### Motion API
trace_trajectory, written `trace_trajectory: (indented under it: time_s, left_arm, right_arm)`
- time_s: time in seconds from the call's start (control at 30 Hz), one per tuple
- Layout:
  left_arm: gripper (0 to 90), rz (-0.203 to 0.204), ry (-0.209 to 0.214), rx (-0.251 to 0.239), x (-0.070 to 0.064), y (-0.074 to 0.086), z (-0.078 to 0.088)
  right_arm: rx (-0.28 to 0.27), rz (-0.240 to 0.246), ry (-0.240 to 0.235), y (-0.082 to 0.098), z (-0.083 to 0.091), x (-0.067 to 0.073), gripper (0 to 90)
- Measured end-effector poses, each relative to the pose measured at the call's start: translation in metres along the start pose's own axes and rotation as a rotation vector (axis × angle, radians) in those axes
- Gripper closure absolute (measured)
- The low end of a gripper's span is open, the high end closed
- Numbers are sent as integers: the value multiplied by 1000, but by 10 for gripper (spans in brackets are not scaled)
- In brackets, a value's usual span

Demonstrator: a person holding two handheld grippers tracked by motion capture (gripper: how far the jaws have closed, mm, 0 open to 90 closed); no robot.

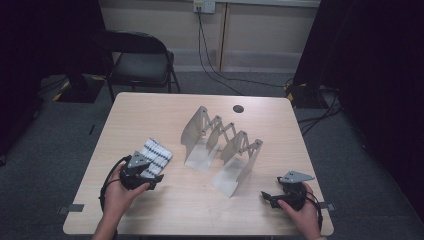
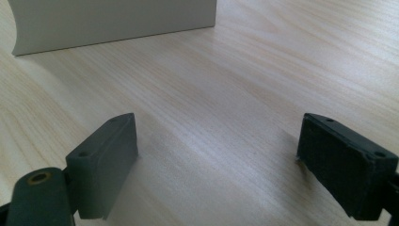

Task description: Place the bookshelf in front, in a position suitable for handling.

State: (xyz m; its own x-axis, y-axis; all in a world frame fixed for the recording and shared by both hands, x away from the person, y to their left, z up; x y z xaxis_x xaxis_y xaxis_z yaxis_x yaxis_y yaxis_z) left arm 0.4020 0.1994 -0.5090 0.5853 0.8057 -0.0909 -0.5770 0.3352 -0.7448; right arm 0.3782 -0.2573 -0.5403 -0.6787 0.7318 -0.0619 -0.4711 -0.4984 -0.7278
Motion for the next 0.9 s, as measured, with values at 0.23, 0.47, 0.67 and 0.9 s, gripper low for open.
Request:
trace_trajectory:
  time_s: [0.23, 0.47, 0.67, 0.9]
  left_arm:
    - [318, 5, -59, 14, 17, 4, 1]
    - [454, 20, -88, 31, 30, 14, -3]
    - [492, 34, -45, 23, 21, 15, -4]
    - [381, 45, -38, 0, 7, 5, -1]
  right_arm:
    - [0, 0, 1, 0, 0, 0, 120]
    - [1, 1, 0, 0, 0, 0, 120]
    - [1, 0, 0, 0, 0, 0, 120]
    - [0, 0, 1, 0, 0, 0, 120]
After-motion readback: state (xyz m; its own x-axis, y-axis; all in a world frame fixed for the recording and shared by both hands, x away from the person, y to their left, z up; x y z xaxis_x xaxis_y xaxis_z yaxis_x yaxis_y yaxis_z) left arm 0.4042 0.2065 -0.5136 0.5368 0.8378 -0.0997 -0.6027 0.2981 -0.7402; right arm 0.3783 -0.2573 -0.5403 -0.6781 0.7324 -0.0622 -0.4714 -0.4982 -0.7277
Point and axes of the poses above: each handheld gripper's, and its own axes: z roughly backward along the jaws, y roughly out of its underside, x roughly to its left, the point moved 6 cm from there along -z, roughly forward along the jaws, and after that the axes turned 5 degrees about z, right-handed, at the moved point
